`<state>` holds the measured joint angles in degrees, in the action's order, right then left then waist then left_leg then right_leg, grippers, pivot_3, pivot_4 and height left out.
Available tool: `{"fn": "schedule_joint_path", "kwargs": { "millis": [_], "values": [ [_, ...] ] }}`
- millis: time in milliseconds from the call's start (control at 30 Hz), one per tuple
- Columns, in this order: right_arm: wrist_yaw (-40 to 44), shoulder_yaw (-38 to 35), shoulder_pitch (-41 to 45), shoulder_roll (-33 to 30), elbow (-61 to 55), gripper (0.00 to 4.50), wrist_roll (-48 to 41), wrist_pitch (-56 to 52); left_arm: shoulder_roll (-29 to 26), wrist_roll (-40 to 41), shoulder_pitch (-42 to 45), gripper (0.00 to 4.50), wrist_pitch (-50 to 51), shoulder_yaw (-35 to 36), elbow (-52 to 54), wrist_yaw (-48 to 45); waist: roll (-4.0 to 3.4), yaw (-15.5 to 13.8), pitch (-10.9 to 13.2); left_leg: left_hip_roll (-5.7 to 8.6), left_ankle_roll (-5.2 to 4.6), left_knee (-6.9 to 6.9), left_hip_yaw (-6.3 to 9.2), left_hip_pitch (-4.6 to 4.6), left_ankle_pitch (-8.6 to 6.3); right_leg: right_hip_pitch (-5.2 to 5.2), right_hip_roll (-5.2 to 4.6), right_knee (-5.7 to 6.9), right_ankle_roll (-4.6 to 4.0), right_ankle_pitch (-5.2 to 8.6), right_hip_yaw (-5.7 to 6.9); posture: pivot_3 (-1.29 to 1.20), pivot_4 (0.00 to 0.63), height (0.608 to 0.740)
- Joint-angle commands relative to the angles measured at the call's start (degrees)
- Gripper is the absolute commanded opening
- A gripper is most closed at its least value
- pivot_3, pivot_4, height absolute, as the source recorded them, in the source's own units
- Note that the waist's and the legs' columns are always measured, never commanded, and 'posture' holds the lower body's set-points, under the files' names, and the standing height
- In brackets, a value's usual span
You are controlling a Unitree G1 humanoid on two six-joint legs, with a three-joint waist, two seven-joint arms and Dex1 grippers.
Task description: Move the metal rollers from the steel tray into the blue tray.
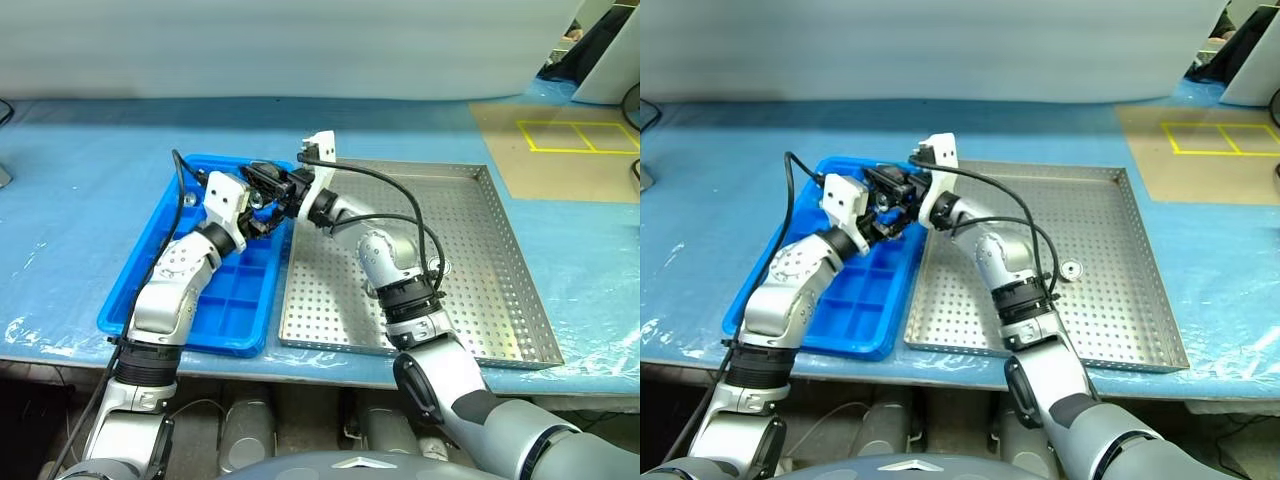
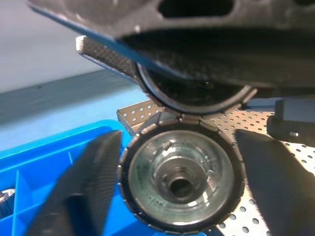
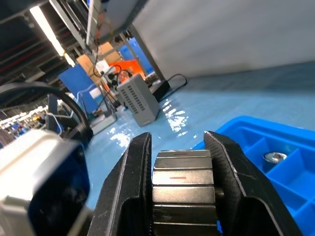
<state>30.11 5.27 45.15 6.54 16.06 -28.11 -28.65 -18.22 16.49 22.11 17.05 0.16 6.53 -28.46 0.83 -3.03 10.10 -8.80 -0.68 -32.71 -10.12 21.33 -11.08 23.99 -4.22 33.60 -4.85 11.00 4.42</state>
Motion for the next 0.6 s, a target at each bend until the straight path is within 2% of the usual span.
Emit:
{"fn": "schedule_joint_path", "kwargs": {
  "millis": [33, 67, 300, 433, 533, 600],
  "values": [
    [0.9, 1.4, -0.5, 0.5, -0.6, 1.24, 2.2, 2.5, -0.6, 0.6, 1.0, 2.15, -0.3, 1.0, 3.2, -0.2, 0.0, 0.0, 0.0, 0.0, 0.0, 0.0, 0.0, 0.01, 0.0, 0.01, 0.0, 0.0, 0.0, 0.0, 0.0, 0.01, 0.15, 0.74],
    [1.0, 1.6, -0.7, 0.4, -0.5, 1.24, 2.7, 2.8, -0.6, 0.6, 0.9, 1.76, -0.2, 1.0, 3.4, -0.2, 0.0, 0.1, 0.0, 0.0, -0.01, 0.0, 0.0, 0.01, 0.0, 0.01, 0.0, 0.0, 0.0, 0.0, 0.0, 0.01, 0.15, 0.74],
    [1.5, 1.7, -1.3, 0.2, 0.1, 1.24, 4.8, 4.0, -1.3, -0.7, 0.2, 1.75, 0.4, 0.6, 3.2, 0.2, 0.0, 0.2, 0.0, -0.01, -0.01, -0.01, 0.0, 0.0, 0.0, 0.0, 0.0, 0.01, 0.0, 0.0, 0.0, 0.01, 0.15, 0.74],
    [1.2, -1.1, 0.3, 0.4, 0.9, 1.24, 3.1, 4.3, -2.6, -1.3, -1.5, 1.75, 1.3, -0.3, 3.0, -0.9, 0.0, 0.4, 0.0, 0.0, -0.01, -0.01, 0.0, 0.01, -0.01, 0.0, 0.0, 0.0, 0.0, 0.0, 0.0, 0.01, 0.15, 0.74],
    [0.2, -7.7, 3.6, 1.5, 1.1, 1.24, -4.5, 3.2, -4.3, -2.8, -4.1, 1.75, 2.3, -1.0, 2.7, -1.1, 0.0, 0.4, 0.0, -0.01, -0.03, -0.01, 0.0, 0.01, -0.01, 0.0, 0.0, 0.0, 0.0, 0.0, 0.0, 0.01, 0.15, 0.74],
    [-3.5, -16.2, 7.7, 2.8, 2.2, 1.24, -15.8, 2.1, -5.9, -4.5, -6.4, 1.75, 2.6, -1.6, 2.5, -1.1, 0.01, 0.3, 0.0, -0.01, -0.04, -0.02, 0.01, 0.01, -0.02, 0.0, 0.0, 0.0, -0.01, 0.0, 0.0, 0.04, 0.15, 0.74]
  ]
}}
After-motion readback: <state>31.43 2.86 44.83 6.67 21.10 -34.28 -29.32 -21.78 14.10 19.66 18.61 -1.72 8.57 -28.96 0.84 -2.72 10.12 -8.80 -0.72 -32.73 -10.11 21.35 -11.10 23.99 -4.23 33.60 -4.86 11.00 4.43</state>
